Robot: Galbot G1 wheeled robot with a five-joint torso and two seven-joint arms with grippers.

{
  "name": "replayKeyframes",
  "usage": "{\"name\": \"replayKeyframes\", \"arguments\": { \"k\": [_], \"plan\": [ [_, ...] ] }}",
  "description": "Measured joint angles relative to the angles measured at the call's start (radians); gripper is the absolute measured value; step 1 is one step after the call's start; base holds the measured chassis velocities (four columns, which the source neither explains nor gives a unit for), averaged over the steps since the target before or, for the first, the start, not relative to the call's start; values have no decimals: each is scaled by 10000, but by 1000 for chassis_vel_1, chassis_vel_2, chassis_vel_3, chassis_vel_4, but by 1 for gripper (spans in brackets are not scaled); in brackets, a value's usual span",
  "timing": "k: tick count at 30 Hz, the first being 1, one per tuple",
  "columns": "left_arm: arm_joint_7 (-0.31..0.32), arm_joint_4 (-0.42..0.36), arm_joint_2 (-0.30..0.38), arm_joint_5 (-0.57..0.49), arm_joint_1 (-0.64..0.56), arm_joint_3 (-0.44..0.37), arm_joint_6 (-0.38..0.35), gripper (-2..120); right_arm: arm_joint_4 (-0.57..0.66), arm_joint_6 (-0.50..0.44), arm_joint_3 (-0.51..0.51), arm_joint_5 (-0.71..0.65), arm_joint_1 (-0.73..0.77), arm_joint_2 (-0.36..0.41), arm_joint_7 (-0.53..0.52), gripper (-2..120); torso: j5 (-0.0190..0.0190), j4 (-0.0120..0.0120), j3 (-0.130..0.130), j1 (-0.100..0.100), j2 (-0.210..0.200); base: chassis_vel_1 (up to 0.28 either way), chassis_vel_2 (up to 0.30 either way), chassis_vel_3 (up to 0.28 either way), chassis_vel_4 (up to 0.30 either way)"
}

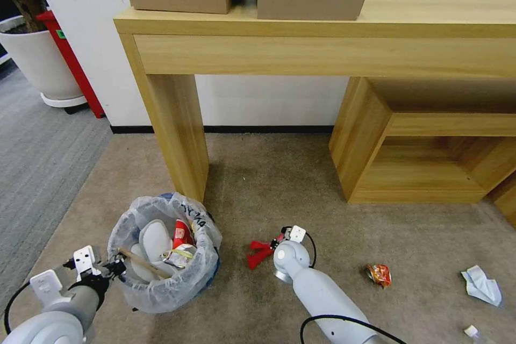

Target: Pick up the trash bin and place the garbage on the floor into it.

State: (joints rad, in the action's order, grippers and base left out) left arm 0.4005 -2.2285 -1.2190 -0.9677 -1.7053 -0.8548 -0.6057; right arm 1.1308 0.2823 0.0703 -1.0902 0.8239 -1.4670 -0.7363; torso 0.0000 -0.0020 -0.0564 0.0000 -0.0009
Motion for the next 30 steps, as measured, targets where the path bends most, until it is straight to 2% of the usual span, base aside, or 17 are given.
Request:
{"name": "replayKeyframes", "arguments": {
  "k": [3,6,8,14,26,29,30],
  "plan": [
    [-10,20,-3,21,-7,0,29,1,-33,-24,22,83,-10,58,65,18,0,0,0,0,0,0,0,0,0],
    [-20,33,-1,22,30,0,37,1,-41,-68,48,218,-11,160,194,4,0,0,0,0,1,0,0,0,0],
    [-20,41,-2,22,47,3,42,1,-45,-109,61,279,-4,186,246,0,0,0,0,0,0,0,0,0,0],
    [-25,105,-33,58,68,32,48,1,198,-178,95,410,146,329,346,0,0,0,0,0,0,0,0,0,0],
    [-28,231,-7,79,177,36,53,1,2903,-860,-194,668,1111,1704,1253,0,2,0,0,0,0,0,0,0,0],
    [-29,240,-46,131,193,104,53,1,4431,-1154,-434,702,1479,2405,1576,0,3,-1,0,0,0,0,0,0,0],
    [-29,240,-46,131,193,104,53,1,4431,-1154,-434,702,1479,2405,1576,0,3,-1,0,0,0,0,0,0,0]
  ]
}}
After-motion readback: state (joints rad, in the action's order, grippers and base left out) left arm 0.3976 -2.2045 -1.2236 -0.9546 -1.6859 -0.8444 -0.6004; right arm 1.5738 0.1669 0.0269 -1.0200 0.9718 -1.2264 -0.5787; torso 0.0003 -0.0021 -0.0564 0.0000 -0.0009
